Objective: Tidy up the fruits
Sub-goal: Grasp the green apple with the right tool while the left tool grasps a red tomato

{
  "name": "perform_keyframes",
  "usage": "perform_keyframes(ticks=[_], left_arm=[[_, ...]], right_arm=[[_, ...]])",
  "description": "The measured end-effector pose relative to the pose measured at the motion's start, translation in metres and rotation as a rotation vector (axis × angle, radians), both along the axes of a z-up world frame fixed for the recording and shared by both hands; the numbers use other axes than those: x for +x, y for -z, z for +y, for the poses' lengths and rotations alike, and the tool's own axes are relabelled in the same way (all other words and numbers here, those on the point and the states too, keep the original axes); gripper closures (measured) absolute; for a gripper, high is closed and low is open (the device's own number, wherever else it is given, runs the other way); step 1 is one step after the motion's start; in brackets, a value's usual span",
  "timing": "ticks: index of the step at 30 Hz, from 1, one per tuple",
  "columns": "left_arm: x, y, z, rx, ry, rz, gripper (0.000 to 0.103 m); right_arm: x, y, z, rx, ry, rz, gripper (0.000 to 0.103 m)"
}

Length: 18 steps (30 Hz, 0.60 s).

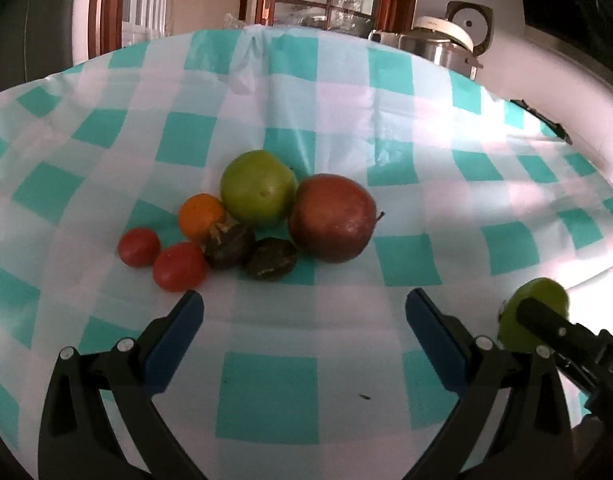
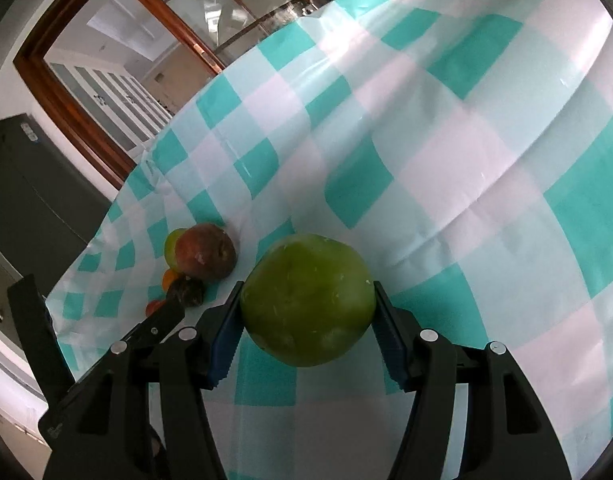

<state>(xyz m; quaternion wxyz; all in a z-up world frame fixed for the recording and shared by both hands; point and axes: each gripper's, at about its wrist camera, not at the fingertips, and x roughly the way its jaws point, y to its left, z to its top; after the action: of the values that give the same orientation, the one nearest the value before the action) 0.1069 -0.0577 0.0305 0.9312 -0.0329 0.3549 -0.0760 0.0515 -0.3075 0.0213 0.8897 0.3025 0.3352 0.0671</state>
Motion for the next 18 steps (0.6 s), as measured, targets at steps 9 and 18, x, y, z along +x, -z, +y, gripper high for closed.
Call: perform_keyframes(ticks=[9,18], left_arm=[[-0.024,0.001,0.067,0.053,-0.071,0.041,0.011],[0.037,0.023,0.071,0.042,0.006,0.160,0.042]], right_arm=[[0.005,0.004,0.000,0.017,-0.015,0.028,0.043],[0.005,0.006,-0.001,0.020,-0.013,0.032,0.043]])
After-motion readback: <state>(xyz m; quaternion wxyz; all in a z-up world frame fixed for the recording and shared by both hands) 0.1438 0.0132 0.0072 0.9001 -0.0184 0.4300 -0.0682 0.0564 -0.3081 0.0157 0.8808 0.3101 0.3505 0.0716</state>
